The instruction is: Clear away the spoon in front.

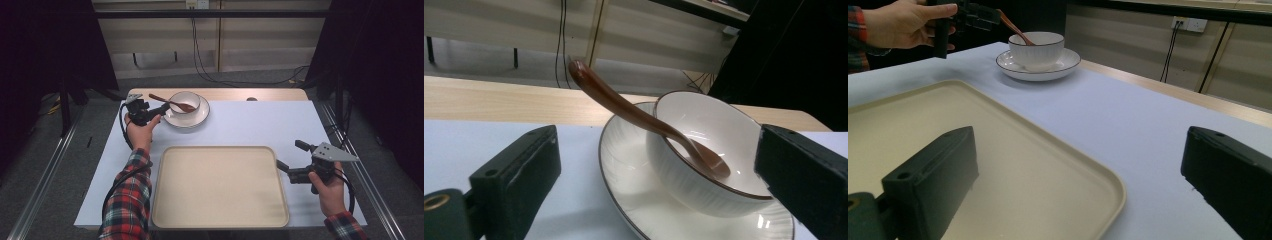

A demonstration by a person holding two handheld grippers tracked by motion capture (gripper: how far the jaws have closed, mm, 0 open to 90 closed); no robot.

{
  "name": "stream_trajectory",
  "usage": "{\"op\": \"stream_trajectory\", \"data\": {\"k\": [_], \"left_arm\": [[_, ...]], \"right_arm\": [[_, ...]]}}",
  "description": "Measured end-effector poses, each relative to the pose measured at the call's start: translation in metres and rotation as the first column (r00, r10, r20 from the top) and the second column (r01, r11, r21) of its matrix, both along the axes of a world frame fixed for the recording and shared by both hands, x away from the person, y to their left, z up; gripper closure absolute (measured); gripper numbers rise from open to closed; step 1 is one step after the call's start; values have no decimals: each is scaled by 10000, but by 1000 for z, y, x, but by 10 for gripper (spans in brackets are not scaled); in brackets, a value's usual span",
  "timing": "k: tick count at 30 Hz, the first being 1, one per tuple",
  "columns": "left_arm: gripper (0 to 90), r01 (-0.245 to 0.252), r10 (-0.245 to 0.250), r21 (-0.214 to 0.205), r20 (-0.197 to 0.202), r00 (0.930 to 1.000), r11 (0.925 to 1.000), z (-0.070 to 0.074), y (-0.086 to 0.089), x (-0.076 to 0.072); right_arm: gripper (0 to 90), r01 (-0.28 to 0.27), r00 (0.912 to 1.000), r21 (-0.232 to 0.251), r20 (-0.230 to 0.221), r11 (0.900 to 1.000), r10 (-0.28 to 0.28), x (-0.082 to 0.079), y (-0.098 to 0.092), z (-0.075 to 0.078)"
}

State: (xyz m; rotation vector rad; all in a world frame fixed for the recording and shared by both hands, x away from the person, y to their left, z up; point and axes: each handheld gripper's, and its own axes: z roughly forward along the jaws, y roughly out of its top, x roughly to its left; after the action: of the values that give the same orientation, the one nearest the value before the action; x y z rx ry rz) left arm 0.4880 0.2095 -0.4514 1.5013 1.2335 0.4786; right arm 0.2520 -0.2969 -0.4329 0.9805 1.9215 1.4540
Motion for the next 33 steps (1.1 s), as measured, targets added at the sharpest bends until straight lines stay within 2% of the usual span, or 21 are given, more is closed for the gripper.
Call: {"op": "stream_trajectory", "data": {"k": [1, 3, 5, 6, 7, 9, 11, 13, 18, 19, 25, 26, 27, 30, 31, 33], "left_arm": [[60, -79, 80, 183, -68, 9999, 9998, 0, 0, 1], [92, -45, 46, 183, -54, 10000, 9998, -1, -1, 2], [115, 35, -36, 44, 203, 9998, 10000, -1, -2, 4], [141, 1, -4, 124, 265, 9996, 9999, 0, -3, 5], [149, 17, -21, 224, 194, 9998, 9997, 1, -4, 5], [179, -41, 40, 38, 238, 9997, 10000, 2, -7, 6], [203, -141, 139, 140, 138, 9998, 9998, 3, -9, 7], [244, -194, 193, 52, 134, 9997, 9998, 3, -11, 9], [307, -453, 462, -420, 194, 9987, 9981, 3, -13, 12], [342, -419, 425, -429, 128, 9990, 9982, 2, -13, 13], [361, -611, 605, -778, -98, 9981, 9951, -6, -14, 16], [368, -728, 723, -743, -90, 9973, 9946, -8, -14, 17], [381, -614, 614, -752, -12, 9981, 9953, -9, -14, 17], [455, -662, 672, -1167, 44, 9977, 9910, -11, -14, 18], [465, -637, 647, -1160, 51, 9979, 9912, -11, -14, 19], [500, -747, 767, -1660, 53, 9970, 9833, -12, -15, 19]], "right_arm": [[14, -45, 10000, -55, -5, 10000, 45, 0, 0, 0], [14, -56, 10000, -18, -54, 10000, 56, 0, 0, 0], [14, -76, 10000, -28, -32, 10000, 76, 0, 0, 0], [14, -89, 10000, -11, -43, 10000, 89, 0, 1, 0], [14, -92, 10000, -19, -31, 10000, 92, 0, 1, 0], [14, -91, 10000, 41, -23, 9999, 91, 0, 1, 0], [14, -59, 10000, 49, -21, 10000, 59, 0, 0, 0], [14, -93, 9999, 106, -41, 9999, 93, -1, -1, 1], [14, -47, 10000, 146, -25, 9999, 47, -1, -1, 1], [14, -28, 10000, 124, -52, 9999, 29, -2, -1, 1], [14, -21, 10000, 118, -45, 9999, 22, -2, -1, 1], [14, -43, 10000, 109, -77, 9999, 44, -2, -1, 1], [14, -45, 10000, 102, -68, 9999, 46, -2, -1, 1], [14, -92, 9999, 66, -52, 9999, 93, -2, -2, 1], [14, -98, 9999, 64, -68, 9999, 99, -2, -2, 1], [14, -71, 9999, 91, -88, 9999, 72, -2, -3, 1]]}}
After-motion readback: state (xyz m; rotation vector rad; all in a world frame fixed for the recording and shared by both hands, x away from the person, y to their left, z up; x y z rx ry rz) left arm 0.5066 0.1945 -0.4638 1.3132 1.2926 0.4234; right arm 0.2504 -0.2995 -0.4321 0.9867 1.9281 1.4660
